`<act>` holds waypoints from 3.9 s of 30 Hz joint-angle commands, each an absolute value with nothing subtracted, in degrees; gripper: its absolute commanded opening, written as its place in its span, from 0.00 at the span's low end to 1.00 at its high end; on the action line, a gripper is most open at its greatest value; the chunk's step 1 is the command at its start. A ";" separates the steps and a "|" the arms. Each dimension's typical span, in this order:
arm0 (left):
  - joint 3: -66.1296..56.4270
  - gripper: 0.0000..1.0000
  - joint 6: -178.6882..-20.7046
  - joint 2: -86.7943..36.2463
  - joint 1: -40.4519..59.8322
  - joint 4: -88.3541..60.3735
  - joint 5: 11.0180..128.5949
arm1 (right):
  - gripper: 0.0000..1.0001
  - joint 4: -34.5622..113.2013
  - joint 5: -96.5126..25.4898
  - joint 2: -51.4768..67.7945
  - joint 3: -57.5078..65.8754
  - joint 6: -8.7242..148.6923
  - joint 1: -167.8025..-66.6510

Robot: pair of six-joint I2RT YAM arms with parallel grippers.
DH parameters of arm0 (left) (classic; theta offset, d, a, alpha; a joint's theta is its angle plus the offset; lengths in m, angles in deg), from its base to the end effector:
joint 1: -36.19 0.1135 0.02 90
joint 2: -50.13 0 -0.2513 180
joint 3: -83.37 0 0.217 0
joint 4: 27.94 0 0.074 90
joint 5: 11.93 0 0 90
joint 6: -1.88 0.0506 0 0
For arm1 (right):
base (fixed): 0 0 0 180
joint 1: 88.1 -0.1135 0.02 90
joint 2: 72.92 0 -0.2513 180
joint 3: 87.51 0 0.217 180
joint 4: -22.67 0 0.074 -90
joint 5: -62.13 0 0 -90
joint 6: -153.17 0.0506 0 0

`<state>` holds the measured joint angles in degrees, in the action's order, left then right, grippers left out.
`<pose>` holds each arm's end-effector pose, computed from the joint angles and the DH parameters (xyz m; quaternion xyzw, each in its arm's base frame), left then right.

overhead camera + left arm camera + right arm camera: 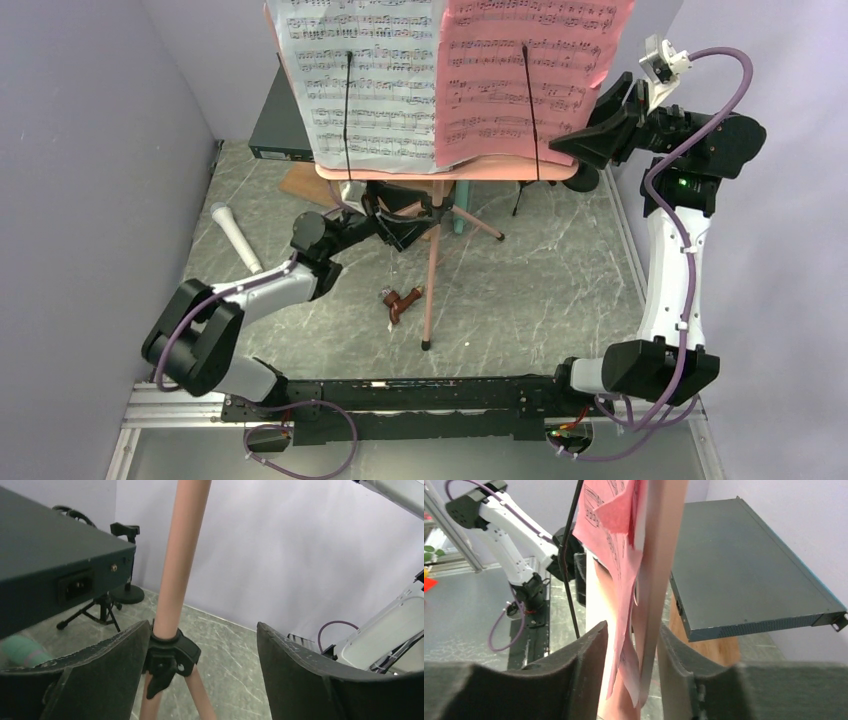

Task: Pack up the instrument practice props
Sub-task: Place the music stand at the center of the board, then pick up the sheet music from the music stand.

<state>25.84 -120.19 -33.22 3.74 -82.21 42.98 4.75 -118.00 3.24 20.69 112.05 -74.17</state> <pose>0.2272 -0.1789 0.3236 0.2606 0.4870 -0.5677 0.6104 0.1979 0.0030 0.5292 -0.4417 0.5530 0.4304 0.5602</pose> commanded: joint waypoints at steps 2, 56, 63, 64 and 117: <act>30.00 0.86 -118.98 -24.35 3.67 -72.87 50.72 | 0.54 -2.96 -122.97 2.99 20.36 117.79 -71.06; 24.45 0.99 -96.64 20.46 4.20 22.36 82.27 | 0.79 39.68 -107.86 -12.12 19.78 111.91 -60.28; 24.47 0.99 -96.63 20.36 4.28 22.39 81.88 | 0.76 39.55 -107.01 -11.40 18.35 110.92 -64.13; 24.45 1.00 -96.64 20.42 4.29 22.41 81.88 | 0.75 39.39 -106.78 -11.40 18.14 110.94 -64.65; 24.52 1.00 -96.29 20.47 4.81 22.13 80.18 | 0.00 27.41 -108.93 -1.75 33.16 116.64 -60.85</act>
<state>25.08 -97.18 20.31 4.51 22.26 81.99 26.17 -108.18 -1.94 32.97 117.71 -61.38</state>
